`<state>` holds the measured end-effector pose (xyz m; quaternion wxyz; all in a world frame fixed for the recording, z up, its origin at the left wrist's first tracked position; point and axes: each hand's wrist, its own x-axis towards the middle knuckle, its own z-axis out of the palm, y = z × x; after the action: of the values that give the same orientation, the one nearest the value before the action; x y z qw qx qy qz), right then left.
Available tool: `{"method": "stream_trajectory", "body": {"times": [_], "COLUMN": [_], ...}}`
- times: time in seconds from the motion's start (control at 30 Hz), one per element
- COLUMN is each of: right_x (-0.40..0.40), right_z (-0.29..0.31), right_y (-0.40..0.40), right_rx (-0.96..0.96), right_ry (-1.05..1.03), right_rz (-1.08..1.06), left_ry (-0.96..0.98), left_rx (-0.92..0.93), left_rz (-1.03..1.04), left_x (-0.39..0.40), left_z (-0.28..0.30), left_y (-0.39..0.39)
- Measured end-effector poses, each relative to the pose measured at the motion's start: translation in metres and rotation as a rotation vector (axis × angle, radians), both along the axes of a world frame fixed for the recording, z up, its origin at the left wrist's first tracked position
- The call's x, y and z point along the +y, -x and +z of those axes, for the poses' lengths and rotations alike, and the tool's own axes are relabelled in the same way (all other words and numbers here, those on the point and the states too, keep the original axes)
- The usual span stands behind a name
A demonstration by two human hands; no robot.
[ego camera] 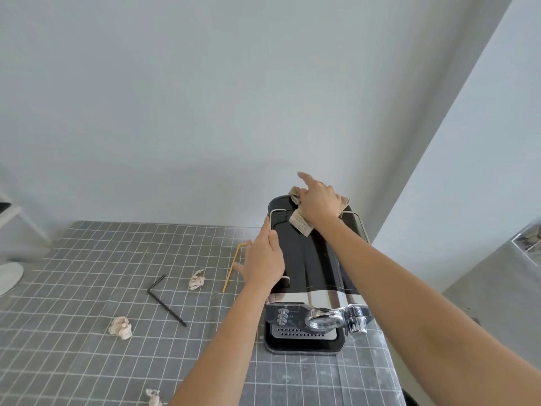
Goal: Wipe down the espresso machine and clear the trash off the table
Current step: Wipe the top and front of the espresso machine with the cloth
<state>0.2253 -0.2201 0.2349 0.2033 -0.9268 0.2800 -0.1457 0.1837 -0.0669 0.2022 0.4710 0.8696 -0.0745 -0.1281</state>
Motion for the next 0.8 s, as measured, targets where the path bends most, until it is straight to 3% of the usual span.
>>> {"method": "stream_trajectory", "body": {"times": [0.13, 0.2, 0.4, 0.57, 0.7, 0.8], "right_x": [0.001, 0.004, 0.037, 0.02, -0.009, -0.01], "right_z": [0.003, 0.002, -0.011, -0.003, 0.008, 0.008], "right_y": [-0.003, 0.017, 0.1, 0.06, 0.023, 0.018], "right_rx": [0.213, 0.208, 0.158, 0.21, 0.13, 0.055], "right_ry": [0.042, 0.031, -0.001, 0.086, -0.125, -0.164], "right_rz": [0.198, 0.281, 0.25, 0.281, 0.28, 0.229], "left_ry": [0.009, 0.01, 0.001, 0.058, 0.089, 0.091], "left_rx": [-0.003, -0.004, -0.007, -0.059, -0.07, -0.094], "left_rz": [0.009, 0.014, 0.006, -0.023, -0.035, -0.022], "left_x": [0.001, 0.0, 0.0, 0.001, -0.001, -0.001], "left_z": [0.001, 0.001, 0.001, -0.01, -0.013, -0.015], "left_y": [0.001, 0.002, 0.003, -0.006, -0.007, -0.009]}}
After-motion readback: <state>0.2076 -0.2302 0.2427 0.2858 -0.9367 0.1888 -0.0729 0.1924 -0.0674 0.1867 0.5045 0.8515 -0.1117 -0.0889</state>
